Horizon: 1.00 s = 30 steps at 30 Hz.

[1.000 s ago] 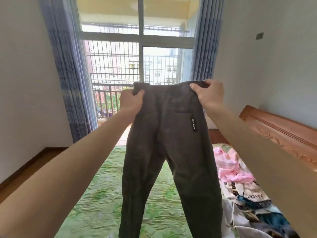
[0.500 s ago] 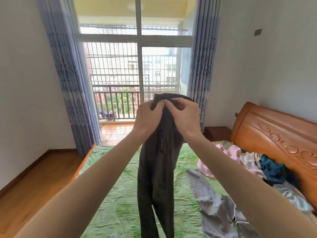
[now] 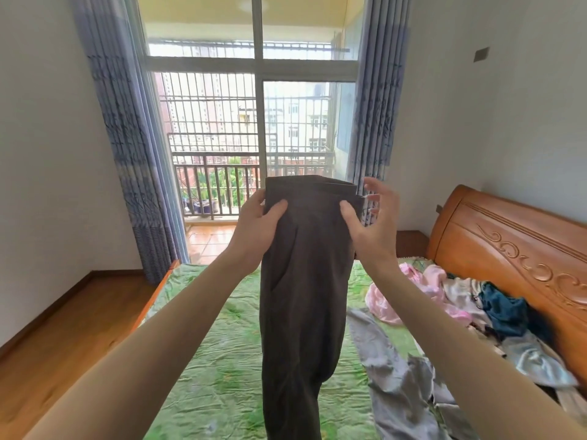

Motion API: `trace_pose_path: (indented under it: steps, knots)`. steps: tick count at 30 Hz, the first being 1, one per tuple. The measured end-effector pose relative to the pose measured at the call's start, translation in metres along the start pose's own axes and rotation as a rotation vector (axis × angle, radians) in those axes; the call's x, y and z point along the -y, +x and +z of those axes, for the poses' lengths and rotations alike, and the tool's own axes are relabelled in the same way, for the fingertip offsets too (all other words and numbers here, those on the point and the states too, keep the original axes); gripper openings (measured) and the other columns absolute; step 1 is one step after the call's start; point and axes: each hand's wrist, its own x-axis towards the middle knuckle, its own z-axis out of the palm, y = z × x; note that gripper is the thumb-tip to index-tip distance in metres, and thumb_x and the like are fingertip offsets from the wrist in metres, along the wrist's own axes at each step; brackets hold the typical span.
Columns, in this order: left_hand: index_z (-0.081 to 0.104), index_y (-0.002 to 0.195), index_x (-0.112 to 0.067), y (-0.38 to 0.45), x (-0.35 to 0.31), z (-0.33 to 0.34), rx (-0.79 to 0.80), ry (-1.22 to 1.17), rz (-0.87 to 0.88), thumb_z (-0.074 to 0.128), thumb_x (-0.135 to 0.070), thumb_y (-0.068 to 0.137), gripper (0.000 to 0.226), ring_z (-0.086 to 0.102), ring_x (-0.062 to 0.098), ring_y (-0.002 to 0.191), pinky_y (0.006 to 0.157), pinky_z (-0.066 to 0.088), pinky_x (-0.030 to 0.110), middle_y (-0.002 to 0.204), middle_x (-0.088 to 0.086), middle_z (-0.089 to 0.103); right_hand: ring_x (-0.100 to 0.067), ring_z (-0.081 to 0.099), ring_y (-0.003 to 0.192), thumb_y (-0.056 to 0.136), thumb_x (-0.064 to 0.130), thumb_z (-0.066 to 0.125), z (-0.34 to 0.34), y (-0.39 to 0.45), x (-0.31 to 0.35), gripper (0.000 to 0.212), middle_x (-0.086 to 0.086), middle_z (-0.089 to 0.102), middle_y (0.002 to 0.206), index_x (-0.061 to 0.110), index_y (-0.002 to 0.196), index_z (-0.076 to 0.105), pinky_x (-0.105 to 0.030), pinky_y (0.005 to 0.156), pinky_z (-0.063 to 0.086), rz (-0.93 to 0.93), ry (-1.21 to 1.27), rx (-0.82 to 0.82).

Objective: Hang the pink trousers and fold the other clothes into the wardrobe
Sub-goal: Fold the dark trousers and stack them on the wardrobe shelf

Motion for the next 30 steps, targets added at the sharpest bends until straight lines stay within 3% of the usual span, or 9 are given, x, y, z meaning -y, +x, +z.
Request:
trace_pose_path:
  steps: [2, 3, 6, 9, 12, 16, 21, 25, 30]
  knots:
    - [0.068, 0.119, -0.018, 0.001, -0.001, -0.005, 0.005, -0.035, -0.013, 0.062, -0.011, 0.104, 0.018, 0.076, 0.022, 0.102, 0.089, 0.062, 0.036, 0.111, 0.005, 0.079, -0.003, 0.029, 0.15, 0.084, 0.055, 0.079, -0.005, -0.002, -0.013, 0.096, 0.014, 0.023, 0.166, 0.043, 0.159, 0.02, -0.017, 0.119, 0.025, 0.22, 0.129, 0.149]
    - [0.067, 0.123, -0.015, 0.001, -0.003, -0.008, 0.015, -0.052, -0.026, 0.062, -0.011, 0.104, 0.02, 0.076, 0.025, 0.105, 0.093, 0.061, 0.04, 0.116, 0.008, 0.078, -0.008, 0.028, 0.153, 0.082, 0.058, 0.079, -0.006, -0.003, -0.014, 0.103, 0.012, 0.023, 0.169, 0.042, 0.161, 0.015, -0.022, 0.12, 0.024, 0.342, 0.256, 0.256]
    - [0.065, 0.129, -0.011, 0.003, -0.005, -0.016, 0.078, -0.079, -0.06, 0.061, -0.009, 0.104, 0.026, 0.073, 0.027, 0.112, 0.1, 0.058, 0.041, 0.123, 0.012, 0.075, -0.019, 0.066, 0.124, 0.083, 0.034, 0.078, -0.012, 0.001, -0.008, 0.07, -0.003, 0.07, 0.134, 0.015, 0.146, 0.052, -0.034, 0.106, 0.053, 0.523, 0.583, 0.426]
    - [0.066, 0.129, -0.013, 0.001, -0.01, -0.027, 0.152, -0.027, -0.072, 0.063, -0.009, 0.103, 0.027, 0.075, 0.022, 0.108, 0.096, 0.06, 0.035, 0.12, 0.007, 0.077, -0.025, 0.075, 0.103, 0.084, 0.016, 0.081, -0.013, 0.007, 0.005, 0.029, -0.007, 0.08, 0.108, 0.011, 0.112, 0.076, -0.035, 0.087, 0.061, 0.49, 0.577, 0.343]
    - [0.07, 0.121, -0.02, 0.0, -0.013, -0.038, 0.17, 0.178, 0.017, 0.077, -0.012, 0.093, 0.03, 0.076, 0.012, 0.1, 0.085, 0.061, 0.025, 0.111, 0.001, 0.079, -0.015, 0.078, 0.089, 0.085, 0.017, 0.084, -0.014, 0.014, 0.015, 0.009, 0.001, 0.081, 0.093, 0.019, 0.093, 0.08, -0.028, 0.077, 0.062, 0.399, 0.439, 0.243]
    - [0.074, 0.107, -0.025, 0.0, -0.015, -0.046, 0.149, 0.29, 0.098, 0.079, -0.009, 0.091, 0.023, 0.076, 0.011, 0.095, 0.077, 0.06, 0.022, 0.097, -0.007, 0.081, -0.012, 0.078, 0.087, 0.085, 0.032, 0.085, -0.019, 0.02, 0.027, 0.009, 0.007, 0.081, 0.088, 0.025, 0.087, 0.08, -0.029, 0.077, 0.063, 0.278, 0.237, 0.284]
    - [0.073, 0.114, -0.022, 0.006, -0.023, -0.059, 0.16, 0.301, 0.087, 0.074, -0.01, 0.096, 0.021, 0.076, 0.016, 0.101, 0.084, 0.063, 0.03, 0.105, -0.002, 0.081, -0.007, 0.075, 0.098, 0.091, 0.022, 0.077, -0.044, 0.042, 0.039, 0.02, 0.013, 0.079, 0.098, 0.025, 0.111, 0.074, -0.018, 0.078, 0.059, 0.169, 0.169, 0.641]
    - [0.07, 0.122, -0.013, 0.012, -0.037, -0.056, 0.249, 0.389, 0.064, 0.07, -0.009, 0.099, 0.023, 0.078, 0.017, 0.097, 0.078, 0.064, 0.029, 0.106, 0.005, 0.08, -0.013, 0.077, 0.093, 0.085, 0.026, 0.083, -0.052, 0.055, 0.042, 0.012, 0.004, 0.081, 0.094, 0.021, 0.096, 0.08, -0.024, 0.077, 0.062, 0.124, 0.101, 0.628]
    - [0.071, 0.116, -0.01, 0.024, -0.066, -0.052, 0.406, 0.539, 0.016, 0.075, -0.009, 0.095, 0.022, 0.078, 0.014, 0.088, 0.071, 0.063, 0.025, 0.091, -0.001, 0.081, -0.015, 0.077, 0.089, 0.078, 0.048, 0.08, -0.055, 0.075, 0.048, 0.043, 0.002, 0.08, 0.09, 0.012, 0.1, 0.081, -0.028, 0.074, 0.064, 0.083, -0.07, 0.643]
